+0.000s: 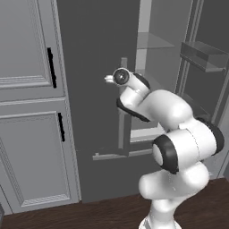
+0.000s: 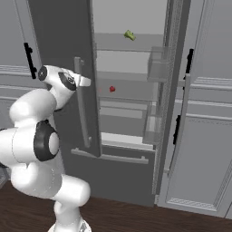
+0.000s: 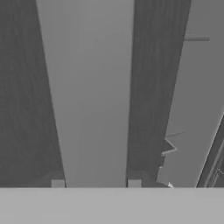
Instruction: Take the strawberry from the fridge and place it on top of the pancake, located on the dining counter.
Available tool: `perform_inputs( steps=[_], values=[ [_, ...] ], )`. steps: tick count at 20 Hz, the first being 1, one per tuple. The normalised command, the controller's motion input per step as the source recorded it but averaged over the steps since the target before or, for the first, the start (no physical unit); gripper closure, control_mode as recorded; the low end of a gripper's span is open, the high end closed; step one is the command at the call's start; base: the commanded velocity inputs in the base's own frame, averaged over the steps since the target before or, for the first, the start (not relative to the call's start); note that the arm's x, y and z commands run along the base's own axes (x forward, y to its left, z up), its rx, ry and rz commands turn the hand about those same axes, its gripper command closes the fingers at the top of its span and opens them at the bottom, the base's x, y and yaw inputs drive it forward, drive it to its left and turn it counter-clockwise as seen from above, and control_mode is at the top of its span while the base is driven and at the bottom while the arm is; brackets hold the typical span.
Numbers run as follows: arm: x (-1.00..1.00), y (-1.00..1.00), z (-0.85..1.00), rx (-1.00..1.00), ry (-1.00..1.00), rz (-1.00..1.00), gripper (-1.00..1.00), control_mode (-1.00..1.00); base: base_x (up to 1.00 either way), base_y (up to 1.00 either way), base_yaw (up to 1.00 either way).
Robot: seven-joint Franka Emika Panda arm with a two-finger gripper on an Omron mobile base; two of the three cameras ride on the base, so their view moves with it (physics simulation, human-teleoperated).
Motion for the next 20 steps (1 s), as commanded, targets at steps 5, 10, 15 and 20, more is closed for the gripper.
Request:
perform_inputs(
  steps=[5,10,15,20],
  values=[
    [-0.76,0.75,-0.03,-0.06,0.05,-0.30,1.00,-1.00,0.00,0.00,0.00],
    [-0.65,0.78,-0.01,-0.05,0.07,-0.32,1.00,-1.00,0.00,0.00,0.00],
    [-0.48,0.81,-0.10,-0.05,0.06,-0.31,-1.00,-1.00,0.00,0.00,0.00],
    [0.00,0.55,-0.25,-0.01,0.00,-0.15,-1.00,-1.00,0.00,0.00,0.00]
  ],
)
